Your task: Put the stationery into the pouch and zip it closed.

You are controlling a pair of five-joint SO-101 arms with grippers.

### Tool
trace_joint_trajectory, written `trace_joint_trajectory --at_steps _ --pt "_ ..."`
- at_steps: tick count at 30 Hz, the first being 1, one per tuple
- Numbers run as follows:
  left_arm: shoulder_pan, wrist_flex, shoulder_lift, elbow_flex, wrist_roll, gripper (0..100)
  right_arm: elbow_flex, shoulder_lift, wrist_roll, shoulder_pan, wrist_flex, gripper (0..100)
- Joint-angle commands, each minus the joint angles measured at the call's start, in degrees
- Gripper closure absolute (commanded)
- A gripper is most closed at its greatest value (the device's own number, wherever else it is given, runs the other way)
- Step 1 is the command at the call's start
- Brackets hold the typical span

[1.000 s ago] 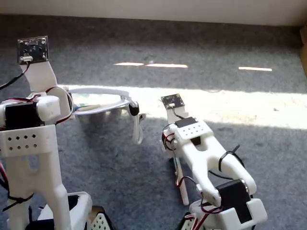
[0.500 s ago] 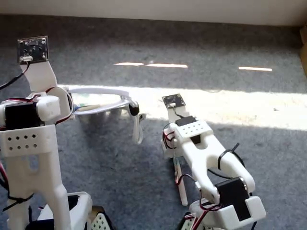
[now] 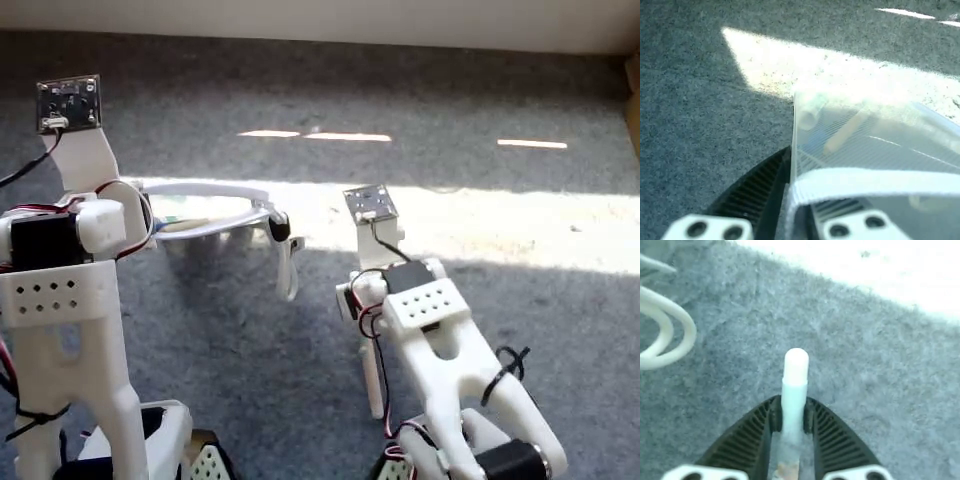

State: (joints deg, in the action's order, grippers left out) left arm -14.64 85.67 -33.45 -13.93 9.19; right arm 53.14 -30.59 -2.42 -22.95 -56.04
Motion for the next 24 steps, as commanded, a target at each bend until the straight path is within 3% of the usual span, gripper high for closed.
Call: trace_joint_trajectory --at_steps 1,8,13,24 --pt "-1.27 0.18 -0.75 0.22 -0.53 99 1.19 -8.84 -0.44 -0.48 -0.48 99.3" --pt "-1.27 0.18 -0.75 0.22 -0.53 99 5.67 -24.04 -0.53 -0.75 -0.40 99.3" --pt "-1.27 0.18 -0.75 0.22 -0.53 99 5.67 -32.04 -5.45 -0.75 -0.40 99.3" --pt "-1.27 -0.18 -0.84 -0.92 -0.53 99 5.14 -37.23 -5.63 -6.46 1.80 99.3"
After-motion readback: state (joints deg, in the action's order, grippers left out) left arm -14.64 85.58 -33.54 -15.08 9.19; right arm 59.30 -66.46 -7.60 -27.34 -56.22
